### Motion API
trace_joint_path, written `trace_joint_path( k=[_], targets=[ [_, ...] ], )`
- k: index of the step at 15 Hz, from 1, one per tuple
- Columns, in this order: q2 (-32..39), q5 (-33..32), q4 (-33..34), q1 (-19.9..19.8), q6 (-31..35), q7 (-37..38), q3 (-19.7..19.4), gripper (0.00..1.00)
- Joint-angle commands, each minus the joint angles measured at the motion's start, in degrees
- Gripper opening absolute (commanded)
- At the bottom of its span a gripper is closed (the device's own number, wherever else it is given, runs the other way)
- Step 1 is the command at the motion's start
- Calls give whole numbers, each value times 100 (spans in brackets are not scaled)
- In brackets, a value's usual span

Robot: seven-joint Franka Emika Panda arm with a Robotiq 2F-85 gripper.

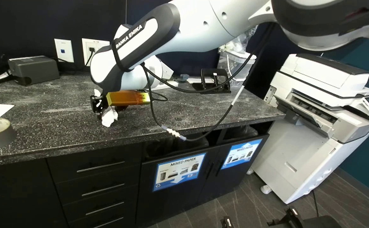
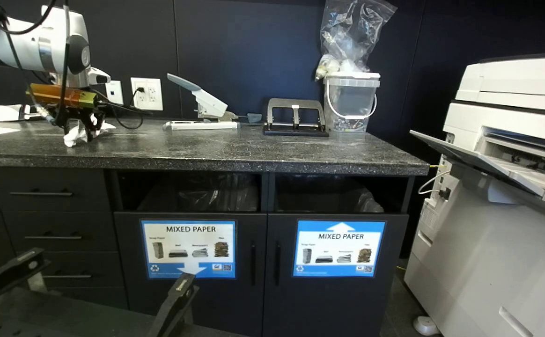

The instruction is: Put the tissues into the rubbish bin.

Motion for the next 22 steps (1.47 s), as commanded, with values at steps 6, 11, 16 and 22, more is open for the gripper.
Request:
trace_joint_path(
  k=[6, 11, 16, 22],
  targets=[
    [-172, -333, 339, 168, -652, 232, -333, 8],
    [-439, -673, 98, 231, -1062, 609, -650, 12],
    [-1177, -821, -671, 27, -1653, 890, -759, 12],
    [-2443, -764, -2446, -354, -1637, 1235, -713, 12]
  ],
)
